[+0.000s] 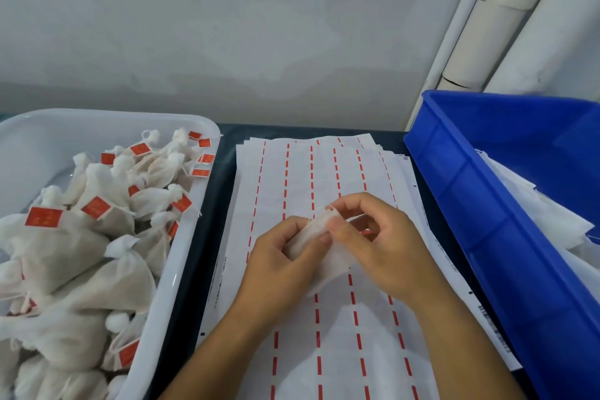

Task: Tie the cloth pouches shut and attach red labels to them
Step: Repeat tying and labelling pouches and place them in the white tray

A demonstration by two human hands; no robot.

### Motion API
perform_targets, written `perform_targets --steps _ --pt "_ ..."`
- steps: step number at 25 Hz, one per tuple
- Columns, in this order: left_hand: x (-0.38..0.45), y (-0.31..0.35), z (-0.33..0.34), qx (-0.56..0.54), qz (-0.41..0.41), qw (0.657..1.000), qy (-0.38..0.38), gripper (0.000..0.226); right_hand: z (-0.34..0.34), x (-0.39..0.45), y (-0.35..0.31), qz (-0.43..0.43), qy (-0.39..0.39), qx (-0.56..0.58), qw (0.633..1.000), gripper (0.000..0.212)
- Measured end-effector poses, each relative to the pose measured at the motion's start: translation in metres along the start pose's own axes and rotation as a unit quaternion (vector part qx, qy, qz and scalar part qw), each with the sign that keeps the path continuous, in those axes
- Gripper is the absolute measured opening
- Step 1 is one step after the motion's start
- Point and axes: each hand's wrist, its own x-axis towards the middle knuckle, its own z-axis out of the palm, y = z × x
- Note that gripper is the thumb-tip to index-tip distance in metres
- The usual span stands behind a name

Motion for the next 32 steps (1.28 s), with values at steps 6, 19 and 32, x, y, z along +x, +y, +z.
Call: perform_targets --steps 6,19,32 --pt "-0.003 -0.002 0.002 0.098 0.034 0.994 -0.035 0.004 -0.003 -0.001 0.001 -0.001 0.021 0.021 1.0 0.007" --pt "-0.013 0.0 0.006 0.365 0.116 0.922 -0.062 0.054 -0.009 -0.006 0.001 0.018 0.192 0.121 0.974 0.017" --pt "-0.011 0.015 0.007 0.102 -0.056 0.99 -0.083 0.05 -0.01 -0.014 -0.017 -0.052 0.072 0.185 0.979 0.016"
